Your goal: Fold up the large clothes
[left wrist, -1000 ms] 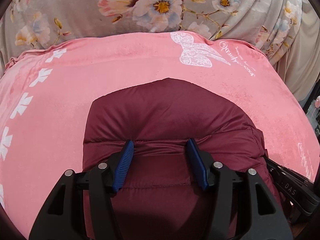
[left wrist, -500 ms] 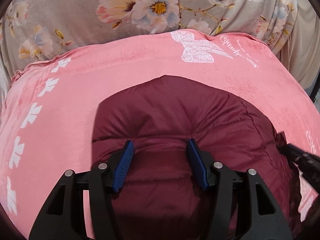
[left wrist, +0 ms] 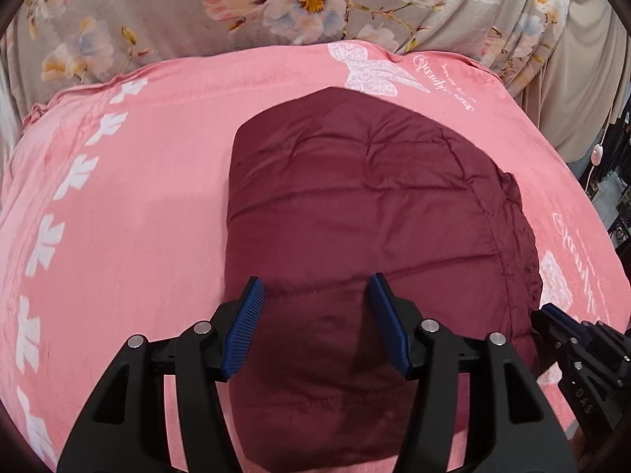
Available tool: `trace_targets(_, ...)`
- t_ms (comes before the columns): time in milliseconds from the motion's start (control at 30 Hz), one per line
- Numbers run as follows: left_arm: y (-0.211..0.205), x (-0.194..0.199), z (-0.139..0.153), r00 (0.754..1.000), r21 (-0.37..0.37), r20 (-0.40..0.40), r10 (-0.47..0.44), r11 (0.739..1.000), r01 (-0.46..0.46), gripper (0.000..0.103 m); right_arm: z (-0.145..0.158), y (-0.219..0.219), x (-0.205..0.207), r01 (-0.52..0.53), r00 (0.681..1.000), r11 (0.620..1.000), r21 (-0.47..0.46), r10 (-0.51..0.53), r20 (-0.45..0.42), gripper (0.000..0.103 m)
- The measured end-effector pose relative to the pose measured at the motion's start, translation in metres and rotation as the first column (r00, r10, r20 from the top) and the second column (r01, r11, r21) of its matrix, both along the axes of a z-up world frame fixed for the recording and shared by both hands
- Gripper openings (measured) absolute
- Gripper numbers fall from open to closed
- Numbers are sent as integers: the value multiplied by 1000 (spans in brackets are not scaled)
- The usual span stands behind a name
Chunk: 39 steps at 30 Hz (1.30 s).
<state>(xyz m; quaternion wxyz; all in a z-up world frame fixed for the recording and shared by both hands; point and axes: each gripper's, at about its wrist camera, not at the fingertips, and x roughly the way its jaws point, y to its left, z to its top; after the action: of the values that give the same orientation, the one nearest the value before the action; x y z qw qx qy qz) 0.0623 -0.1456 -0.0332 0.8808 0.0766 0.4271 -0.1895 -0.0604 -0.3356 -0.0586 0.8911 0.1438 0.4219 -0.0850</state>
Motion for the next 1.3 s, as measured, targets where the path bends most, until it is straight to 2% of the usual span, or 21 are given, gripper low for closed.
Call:
trace_targets(300,3,-10,-19,1000,39,14,4,999,-4,56,-31,-3,3,20,999,999,44,-19,-28,15)
trace_targets(433,-2,-13,-25,1000,61,31,6,998,-8,57,-40,1,7,23,1000,999,35,-23,-21,16)
trace_targets(567,-4,-13,-29,999,73,38,8,997,-11,57,-44,6,8,27,1000,1000,8,-27,-12,19)
trace_targets(1100,-7,-13,-40,998,87,58,12,996,-17,57,-45,5,6,32,999,999,15,-32,1,20)
trace_targets(1133,-8,-14,-40,998,87,58,12,996,-17,57,-43,6,5,37,999,999,17,-37,-4,23)
trace_targets(1200,-5,-12,-38,999,73,49,10,997,-14,57,-36,-1,2,68,998,997,23,-68,-15,37)
trace_targets(1233,0,-10,-35,999,43,31,6,999,-7,59,-32,-5,0,71,997,997,38,-71,-11,38)
trace_targets(1300,11,-6,-29,1000,-35,-16,-14,999,13,75,-24,-17,-5,79,997,992,100,-81,7,47)
